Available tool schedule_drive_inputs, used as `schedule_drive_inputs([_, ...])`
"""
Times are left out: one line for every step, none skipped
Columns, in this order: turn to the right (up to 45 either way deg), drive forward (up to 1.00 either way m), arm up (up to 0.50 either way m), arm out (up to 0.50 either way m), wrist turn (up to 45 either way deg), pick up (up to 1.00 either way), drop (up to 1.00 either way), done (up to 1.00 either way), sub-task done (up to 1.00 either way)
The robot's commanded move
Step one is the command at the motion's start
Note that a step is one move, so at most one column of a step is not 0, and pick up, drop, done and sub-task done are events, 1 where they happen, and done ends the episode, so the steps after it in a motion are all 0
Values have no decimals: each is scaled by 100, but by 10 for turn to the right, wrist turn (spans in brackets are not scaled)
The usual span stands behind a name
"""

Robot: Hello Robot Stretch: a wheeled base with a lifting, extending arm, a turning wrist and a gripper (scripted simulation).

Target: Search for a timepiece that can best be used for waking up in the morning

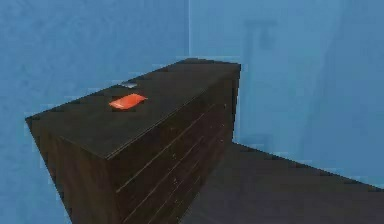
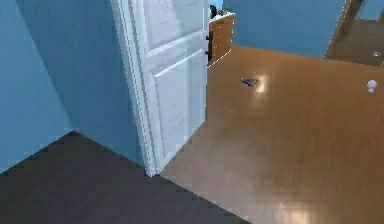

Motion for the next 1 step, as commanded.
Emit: schedule_drive_inputs([450, 0, 0, 0, 0, 0, 0, 0, 0])
